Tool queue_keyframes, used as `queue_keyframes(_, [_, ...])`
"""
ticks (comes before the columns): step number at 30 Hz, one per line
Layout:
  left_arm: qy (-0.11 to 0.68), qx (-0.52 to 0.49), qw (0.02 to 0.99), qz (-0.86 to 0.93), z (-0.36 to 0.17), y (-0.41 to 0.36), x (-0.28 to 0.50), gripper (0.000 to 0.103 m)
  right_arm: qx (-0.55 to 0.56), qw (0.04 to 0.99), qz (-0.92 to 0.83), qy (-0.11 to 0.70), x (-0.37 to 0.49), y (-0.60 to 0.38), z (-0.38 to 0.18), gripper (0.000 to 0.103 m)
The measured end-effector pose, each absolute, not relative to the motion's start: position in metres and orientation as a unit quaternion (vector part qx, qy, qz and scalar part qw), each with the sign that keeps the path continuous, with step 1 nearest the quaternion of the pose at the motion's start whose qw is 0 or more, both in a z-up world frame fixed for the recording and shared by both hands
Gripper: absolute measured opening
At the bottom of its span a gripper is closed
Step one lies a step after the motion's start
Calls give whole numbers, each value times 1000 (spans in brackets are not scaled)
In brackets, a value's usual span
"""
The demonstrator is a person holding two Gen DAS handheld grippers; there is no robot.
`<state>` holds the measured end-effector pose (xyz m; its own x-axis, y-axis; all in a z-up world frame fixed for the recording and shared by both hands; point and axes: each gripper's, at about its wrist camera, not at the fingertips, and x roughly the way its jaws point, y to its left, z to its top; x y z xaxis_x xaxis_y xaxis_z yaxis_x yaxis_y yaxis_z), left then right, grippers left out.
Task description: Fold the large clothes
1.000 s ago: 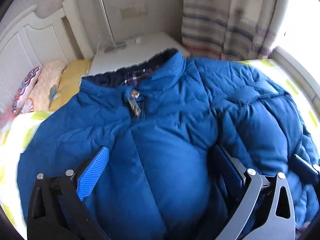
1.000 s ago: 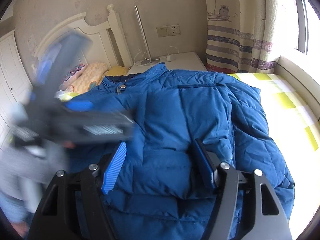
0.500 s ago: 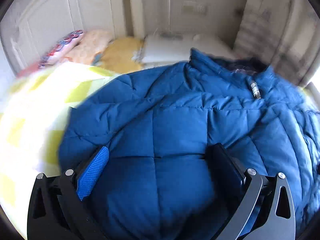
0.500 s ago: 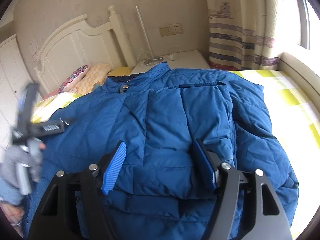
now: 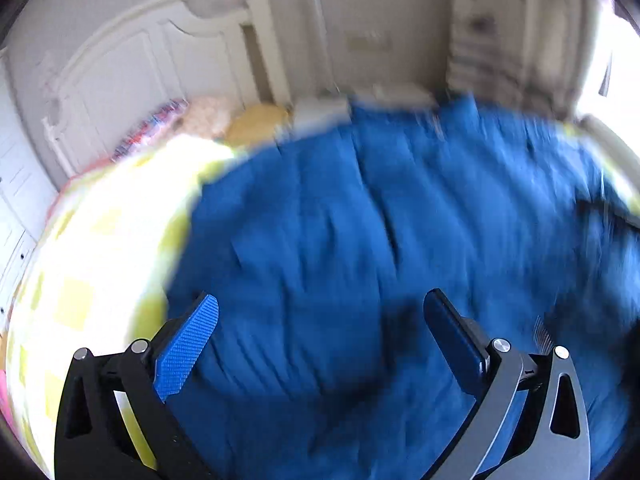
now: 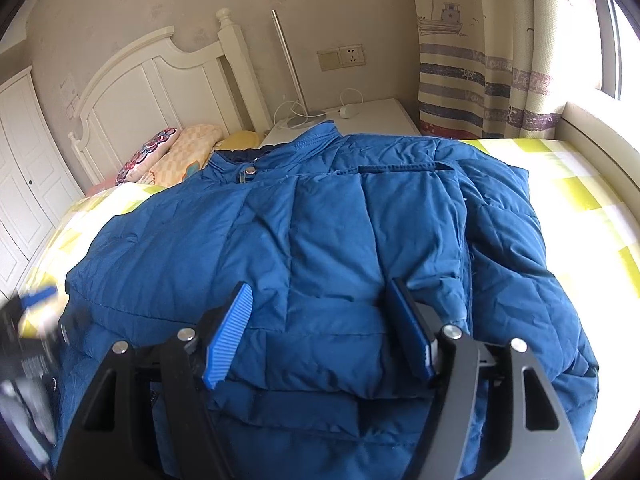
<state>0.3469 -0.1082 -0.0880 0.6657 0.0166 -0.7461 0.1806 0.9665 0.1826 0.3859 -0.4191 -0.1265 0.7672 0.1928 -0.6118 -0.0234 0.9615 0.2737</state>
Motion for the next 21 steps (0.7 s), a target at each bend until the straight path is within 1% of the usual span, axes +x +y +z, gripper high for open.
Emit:
queue_keyframes(1, [415,118,901,-51,-99,-106,346,99,126,931,58,337,386,-419,-127,69])
queue_keyframes(2, [421,90,901,-60,-100,-99,349,99,127,931,57,337,386,-420,-127,69])
queue_keyframes(5, [432,73,897,-60,-101,-94,351,99,121,931,53,341,388,-419,-128,69])
queue_keyframes(8, [427,76,899,-62,-100,-91,348,99,114,930,61,343,385,-415,-126,74])
queue_keyframes(10, [418,71,904,-55,-90,-85,331,98,124,925,60,354,367,-415,-118,74])
queue_keyframes(12, [389,52,917,-71,-71,-74,297,98,149,921,83,349,336,-413,-105,76])
queue_keyframes(14, [382,52,919,-82,-66,-69,272,98,116,928,104,339,302,-400,-96,81])
queue_keyframes(15, [390,63,916,-77,-71,-69,266,98,78,931,98,344,286,-390,-98,83])
queue_keyframes(17, [420,101,900,-57,-93,-73,263,98,38,919,85,382,274,-380,-115,83])
queue_keyframes(19, [442,94,890,-55,-104,-69,265,99,5,895,66,441,274,-375,-148,85])
queue_keyframes(20, [440,88,892,-50,-102,-65,262,99,-2,902,71,427,269,-374,-149,85])
queue_keyframes(21, [441,90,892,-39,-100,-62,257,99,3,901,73,428,264,-375,-147,85])
